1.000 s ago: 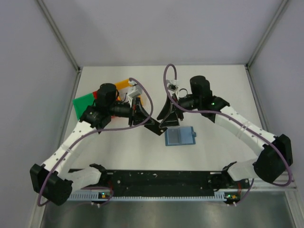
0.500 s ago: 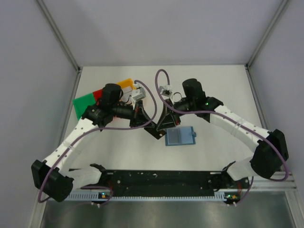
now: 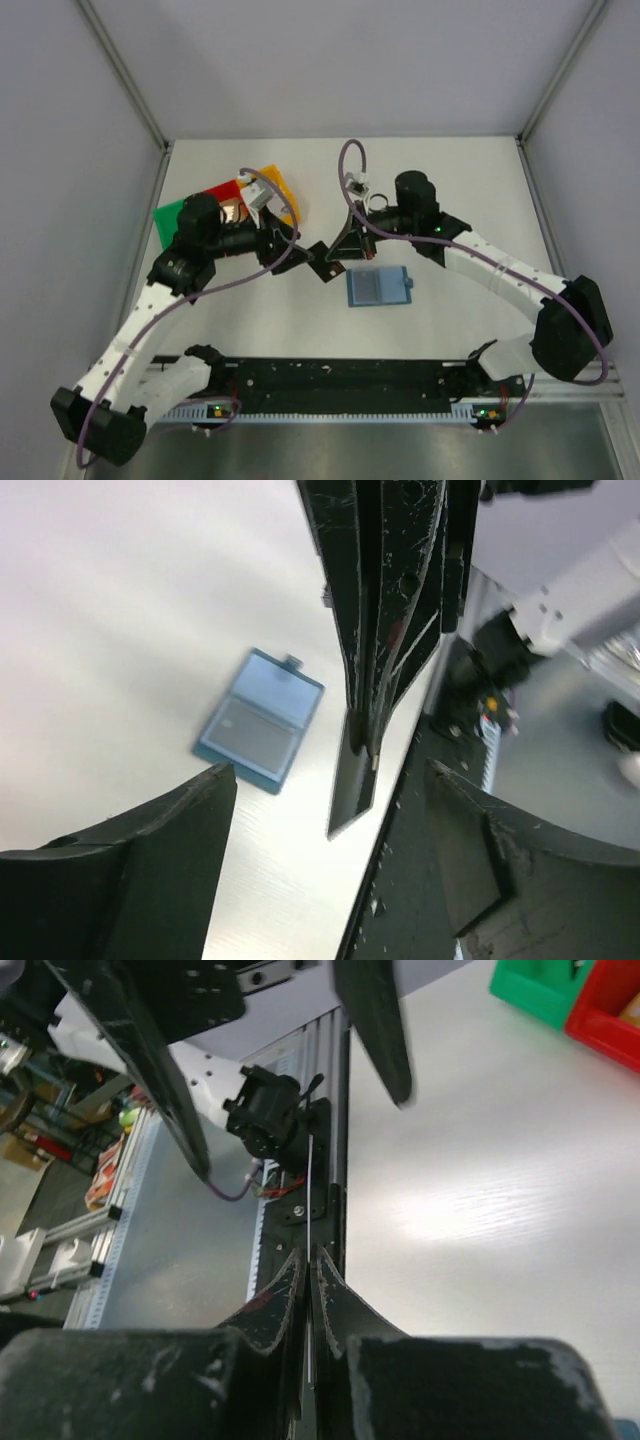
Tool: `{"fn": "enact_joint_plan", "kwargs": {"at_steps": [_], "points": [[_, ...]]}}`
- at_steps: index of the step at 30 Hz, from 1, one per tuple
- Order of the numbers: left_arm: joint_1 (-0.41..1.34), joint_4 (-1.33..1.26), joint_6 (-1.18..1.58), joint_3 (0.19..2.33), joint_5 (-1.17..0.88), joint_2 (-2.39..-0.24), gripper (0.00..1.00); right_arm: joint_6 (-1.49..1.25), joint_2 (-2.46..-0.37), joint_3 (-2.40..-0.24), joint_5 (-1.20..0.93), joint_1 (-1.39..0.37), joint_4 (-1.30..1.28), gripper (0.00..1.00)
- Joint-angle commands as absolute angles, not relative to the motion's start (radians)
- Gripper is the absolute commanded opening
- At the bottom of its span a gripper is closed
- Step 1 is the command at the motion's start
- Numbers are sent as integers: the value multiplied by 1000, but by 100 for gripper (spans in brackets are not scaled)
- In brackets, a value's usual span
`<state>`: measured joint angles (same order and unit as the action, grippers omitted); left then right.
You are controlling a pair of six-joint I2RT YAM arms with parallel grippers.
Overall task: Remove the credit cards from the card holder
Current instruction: Place the credit card in the storage box.
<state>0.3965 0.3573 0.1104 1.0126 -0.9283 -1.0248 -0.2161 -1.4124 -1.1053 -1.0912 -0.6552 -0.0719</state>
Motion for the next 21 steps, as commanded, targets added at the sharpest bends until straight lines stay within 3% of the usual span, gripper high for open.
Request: {"fn": "enact_joint_plan", "kwargs": {"at_steps": [1,5,8,21], "points": [[383,-56,388,814,-617,-783,81,-599,-1312,-945,-924,-609,524,0],[385,-345,584,674,-578,-698,81,-811,-1281,-812,-755,-609,850,0],[385,-393,655,641,-562,-703,80,-920,-1275,-744,-661,-611,1043,0],[452,-662,868,558,-534,-827,69,-980,-1266,-701,-546,-650,1180,0]]}}
